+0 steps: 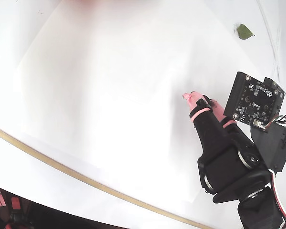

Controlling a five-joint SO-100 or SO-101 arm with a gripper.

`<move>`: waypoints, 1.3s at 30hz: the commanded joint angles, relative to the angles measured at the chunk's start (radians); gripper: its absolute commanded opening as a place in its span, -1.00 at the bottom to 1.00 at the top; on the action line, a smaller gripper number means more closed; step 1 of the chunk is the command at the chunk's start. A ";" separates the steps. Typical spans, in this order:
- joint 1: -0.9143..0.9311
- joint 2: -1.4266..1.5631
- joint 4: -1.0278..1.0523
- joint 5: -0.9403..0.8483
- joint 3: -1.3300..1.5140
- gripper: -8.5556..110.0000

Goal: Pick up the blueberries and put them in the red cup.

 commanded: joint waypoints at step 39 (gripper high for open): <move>-0.325 0.075 0.008 0.051 -0.227 -0.61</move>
